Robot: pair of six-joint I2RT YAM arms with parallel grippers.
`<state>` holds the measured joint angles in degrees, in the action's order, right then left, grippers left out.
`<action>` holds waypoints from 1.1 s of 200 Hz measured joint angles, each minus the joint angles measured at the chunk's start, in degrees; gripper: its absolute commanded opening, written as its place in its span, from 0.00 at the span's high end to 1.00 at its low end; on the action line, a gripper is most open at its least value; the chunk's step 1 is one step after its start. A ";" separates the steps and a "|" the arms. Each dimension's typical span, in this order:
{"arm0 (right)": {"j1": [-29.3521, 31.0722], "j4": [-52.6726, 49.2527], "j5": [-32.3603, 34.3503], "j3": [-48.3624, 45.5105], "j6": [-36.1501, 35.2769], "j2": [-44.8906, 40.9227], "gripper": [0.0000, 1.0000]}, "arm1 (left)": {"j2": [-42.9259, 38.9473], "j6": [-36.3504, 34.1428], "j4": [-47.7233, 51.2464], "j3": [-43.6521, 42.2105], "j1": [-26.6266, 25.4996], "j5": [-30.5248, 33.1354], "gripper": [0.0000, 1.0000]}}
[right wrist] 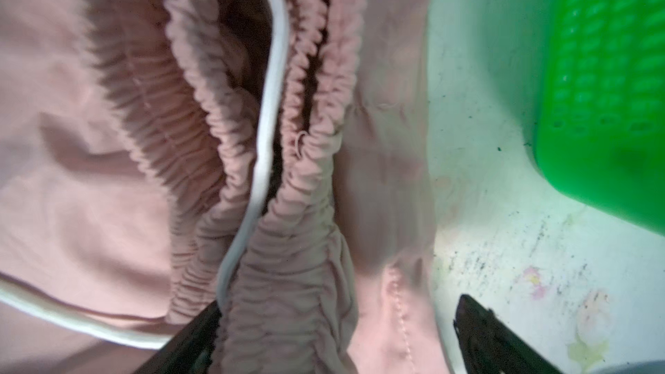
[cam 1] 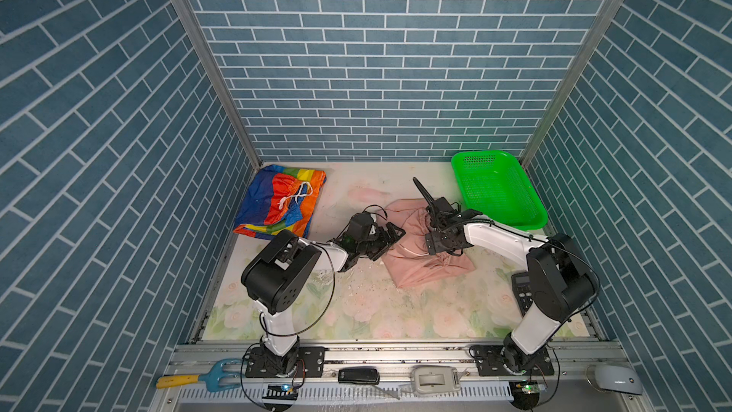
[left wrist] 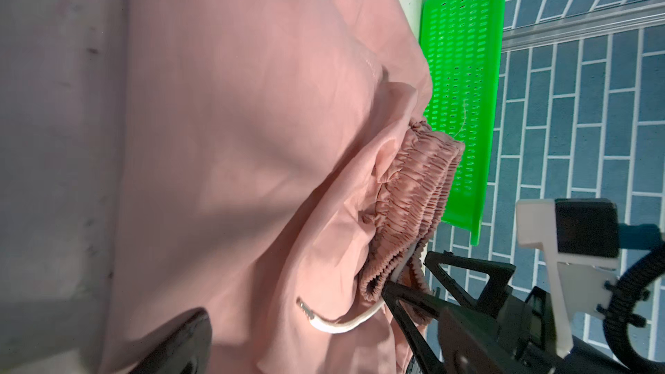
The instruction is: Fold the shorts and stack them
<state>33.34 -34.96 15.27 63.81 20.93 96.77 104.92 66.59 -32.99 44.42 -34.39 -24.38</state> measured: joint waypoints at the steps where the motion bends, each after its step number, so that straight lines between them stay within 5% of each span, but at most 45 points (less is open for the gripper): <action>1: -0.11 0.02 0.00 -0.02 -0.04 -0.07 0.02 | 0.04 0.00 -0.07 0.02 0.00 0.00 0.00; 41: -3.15 -0.83 0.76 -0.92 -1.62 -3.63 0.01 | 0.26 -1.18 2.80 2.23 0.66 -0.07 0.00; 72: -1.42 -1.68 0.57 0.46 -1.84 -6.34 0.01 | -0.02 -5.35 12.68 12.87 1.18 0.07 0.00; 134: 3.98 3.06 -2.03 3.96 -1.25 0.46 0.01 | 8.33 -2.69 8.98 20.46 3.10 -0.35 0.00; 220: -4.31 4.52 -2.03 -4.59 -1.77 -0.55 0.01 | 13.03 -4.52 10.36 21.46 10.21 -1.14 0.00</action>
<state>29.04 -30.44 13.23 59.22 19.16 96.23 117.95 62.06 -22.63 65.89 -24.18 -25.52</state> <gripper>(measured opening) 0.987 0.995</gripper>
